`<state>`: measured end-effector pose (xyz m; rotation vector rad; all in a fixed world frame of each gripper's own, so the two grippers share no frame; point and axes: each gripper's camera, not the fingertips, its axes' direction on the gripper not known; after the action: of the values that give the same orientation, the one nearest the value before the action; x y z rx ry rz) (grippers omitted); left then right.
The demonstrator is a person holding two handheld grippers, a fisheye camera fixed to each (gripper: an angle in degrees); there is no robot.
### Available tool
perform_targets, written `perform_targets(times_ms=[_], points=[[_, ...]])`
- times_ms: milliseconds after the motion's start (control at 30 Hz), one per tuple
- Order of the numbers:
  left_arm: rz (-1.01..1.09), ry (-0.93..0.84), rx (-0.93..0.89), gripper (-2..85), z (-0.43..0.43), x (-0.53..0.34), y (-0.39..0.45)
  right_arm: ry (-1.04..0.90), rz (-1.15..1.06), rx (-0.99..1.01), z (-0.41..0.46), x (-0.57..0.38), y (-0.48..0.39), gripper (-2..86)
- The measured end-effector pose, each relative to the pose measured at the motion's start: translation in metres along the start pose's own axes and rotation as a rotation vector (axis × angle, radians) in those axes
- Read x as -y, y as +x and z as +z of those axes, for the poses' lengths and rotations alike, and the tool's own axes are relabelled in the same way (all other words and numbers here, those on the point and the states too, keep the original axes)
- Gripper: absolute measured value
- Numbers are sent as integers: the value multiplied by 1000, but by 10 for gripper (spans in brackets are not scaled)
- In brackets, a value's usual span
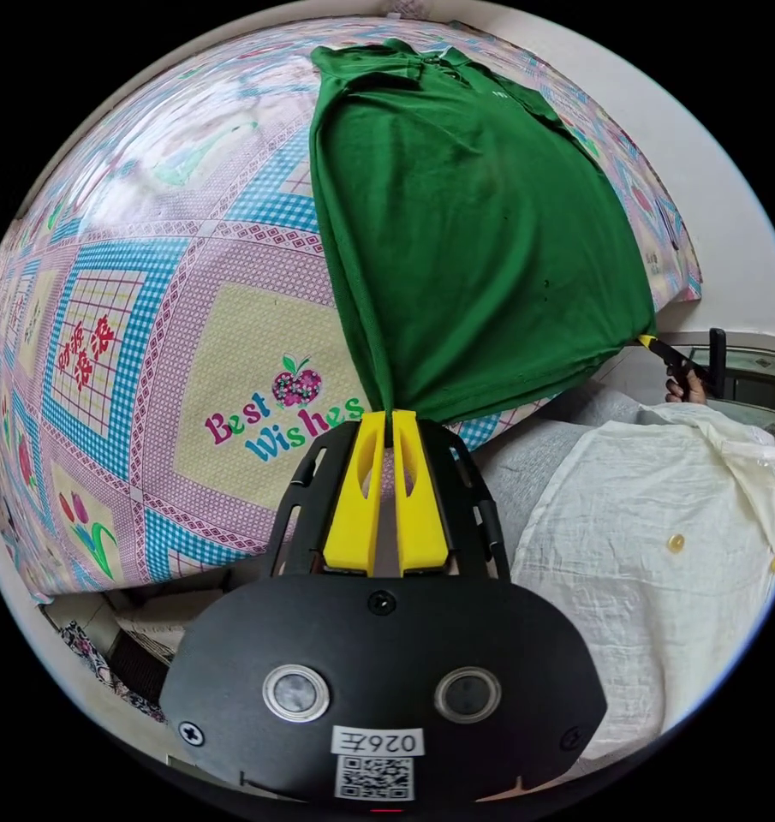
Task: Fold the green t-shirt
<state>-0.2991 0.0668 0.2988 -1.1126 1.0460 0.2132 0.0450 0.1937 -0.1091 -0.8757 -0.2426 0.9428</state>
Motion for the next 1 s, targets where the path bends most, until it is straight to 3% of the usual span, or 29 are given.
perform_targets(times_ms=[300,467,700,1000], points=[[-126,167,-442,-3,-35,-42,-78,84,-19,98,-49,-10,-2,-14],[-205,414,-725,-3,-70,-68,-125,140,-45,185,-80,2,-9,-15],[-217,646,-886,-4,-127,-50,-168,265,-100,275,-123,58,-19,-16],[-157,752,-996,-6,-206,76,-217,347,-201,277,-156,229,-34,-14]])
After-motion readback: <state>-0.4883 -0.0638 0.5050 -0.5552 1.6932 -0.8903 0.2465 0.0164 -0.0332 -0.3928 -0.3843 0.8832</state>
